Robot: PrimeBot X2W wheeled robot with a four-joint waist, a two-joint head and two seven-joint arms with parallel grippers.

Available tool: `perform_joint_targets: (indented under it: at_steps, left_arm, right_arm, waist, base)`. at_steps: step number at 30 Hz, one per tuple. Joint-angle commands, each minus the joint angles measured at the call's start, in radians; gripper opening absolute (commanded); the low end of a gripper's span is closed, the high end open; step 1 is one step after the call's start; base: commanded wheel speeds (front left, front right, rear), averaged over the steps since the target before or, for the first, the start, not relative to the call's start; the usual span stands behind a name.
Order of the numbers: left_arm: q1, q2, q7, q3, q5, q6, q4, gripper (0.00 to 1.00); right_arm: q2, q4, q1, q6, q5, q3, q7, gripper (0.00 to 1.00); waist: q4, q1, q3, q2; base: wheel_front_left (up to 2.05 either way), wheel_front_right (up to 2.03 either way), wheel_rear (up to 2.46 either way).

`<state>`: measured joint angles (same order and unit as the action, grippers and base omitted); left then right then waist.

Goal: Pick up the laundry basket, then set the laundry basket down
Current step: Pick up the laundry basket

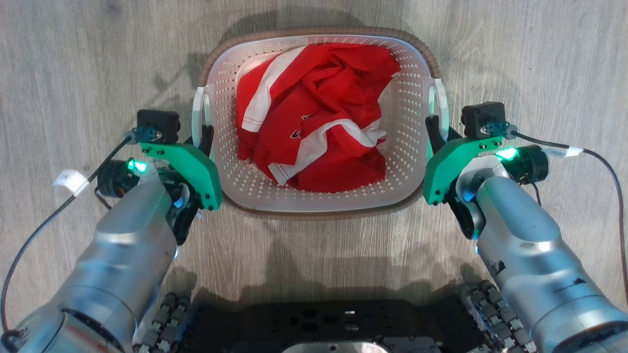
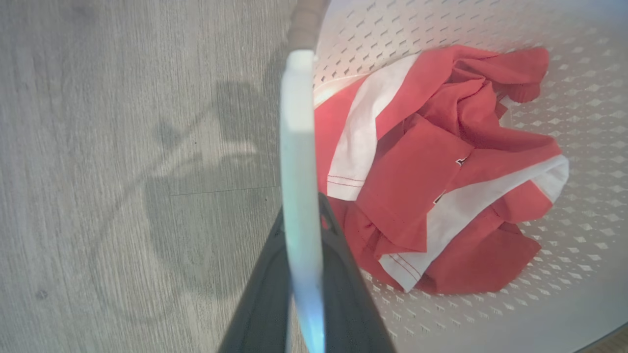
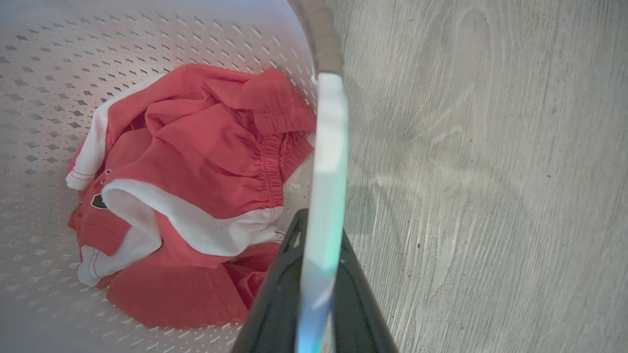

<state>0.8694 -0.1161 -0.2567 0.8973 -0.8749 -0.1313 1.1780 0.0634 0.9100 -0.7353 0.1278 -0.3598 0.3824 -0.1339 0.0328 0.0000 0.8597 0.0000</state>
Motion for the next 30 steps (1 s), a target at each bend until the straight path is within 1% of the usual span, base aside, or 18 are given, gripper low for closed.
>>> perform_joint_targets:
  at_steps: [1, 14, 21, 30]
  left_arm:
    - [-0.009, -0.040, -0.005, -0.009, -0.008, 0.001, -0.001, 0.00]
    - [-0.019, -0.050, -0.005, 0.049, -0.056, 0.001, -0.014, 0.00]
    - [-0.032, -0.068, -0.003, 0.100, -0.088, 0.001, -0.019, 0.00]
    - [-0.046, -0.104, 0.016, 0.178, -0.121, 0.001, -0.039, 0.00]
  right_arm:
    - [-0.013, -0.007, 0.037, 0.003, -0.003, 0.021, -0.001, 0.00]
    - [-0.013, 0.011, 0.032, 0.003, -0.021, 0.040, 0.013, 0.00]
    - [-0.013, 0.005, 0.025, 0.003, -0.055, 0.065, 0.041, 0.00]
    - [-0.013, -0.005, 0.022, 0.003, -0.106, 0.118, 0.100, 0.00]
  waist:
    - [0.001, 0.0000, 0.000, 0.0000]
    - [0.002, 0.0000, -0.022, 0.0000]
    - [-0.007, 0.0000, -0.061, 0.0000]
    - [-0.022, 0.0000, -0.137, 0.0000]
  base:
    - [0.00, 0.00, 0.00]
    - [0.00, 0.00, 0.00]
    - [0.00, 0.00, 0.00]
    - [0.00, 0.00, 0.00]
